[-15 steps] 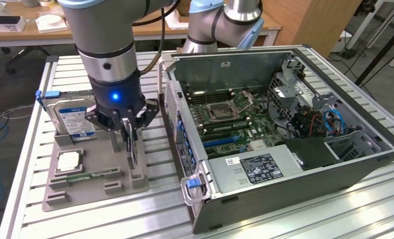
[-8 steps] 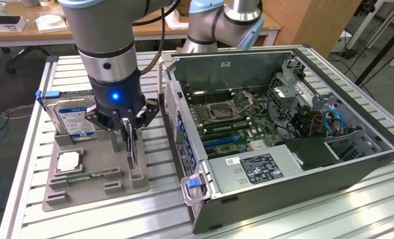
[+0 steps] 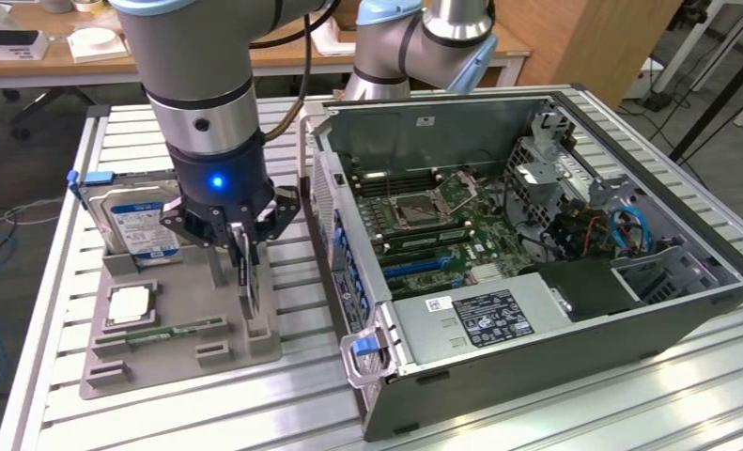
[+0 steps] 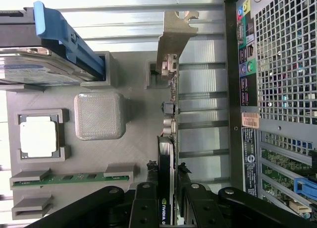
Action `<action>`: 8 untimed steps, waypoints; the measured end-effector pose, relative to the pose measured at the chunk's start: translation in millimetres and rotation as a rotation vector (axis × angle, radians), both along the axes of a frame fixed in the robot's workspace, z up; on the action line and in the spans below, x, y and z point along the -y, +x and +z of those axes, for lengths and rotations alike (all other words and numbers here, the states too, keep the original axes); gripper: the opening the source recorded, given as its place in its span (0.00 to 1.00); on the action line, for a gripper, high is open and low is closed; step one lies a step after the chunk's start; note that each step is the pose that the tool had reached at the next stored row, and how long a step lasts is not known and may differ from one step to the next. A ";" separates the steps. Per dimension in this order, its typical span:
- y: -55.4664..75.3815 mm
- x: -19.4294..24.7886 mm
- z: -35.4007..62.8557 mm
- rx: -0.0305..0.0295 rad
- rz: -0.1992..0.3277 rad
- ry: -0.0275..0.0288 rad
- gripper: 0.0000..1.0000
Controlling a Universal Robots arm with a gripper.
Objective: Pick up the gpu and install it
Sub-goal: 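Pick up the gpu and move the gpu toward the slot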
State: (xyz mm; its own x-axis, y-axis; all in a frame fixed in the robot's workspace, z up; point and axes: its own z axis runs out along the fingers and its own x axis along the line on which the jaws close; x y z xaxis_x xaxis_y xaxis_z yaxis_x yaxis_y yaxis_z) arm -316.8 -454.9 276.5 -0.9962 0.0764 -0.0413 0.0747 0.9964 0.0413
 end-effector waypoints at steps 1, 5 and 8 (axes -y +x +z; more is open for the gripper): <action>0.0 0.0 0.0 0.0000 0.000 -0.0001 0.26; 0.0 0.0 0.4 0.0001 0.000 0.0001 0.26; 0.0 0.0 2.1 -0.0001 0.000 -0.0003 0.26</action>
State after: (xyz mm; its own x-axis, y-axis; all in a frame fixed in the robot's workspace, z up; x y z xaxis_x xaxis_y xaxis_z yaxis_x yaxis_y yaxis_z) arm -316.8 -454.9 278.5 -0.9962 0.0764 -0.0412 0.0747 0.9964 0.0411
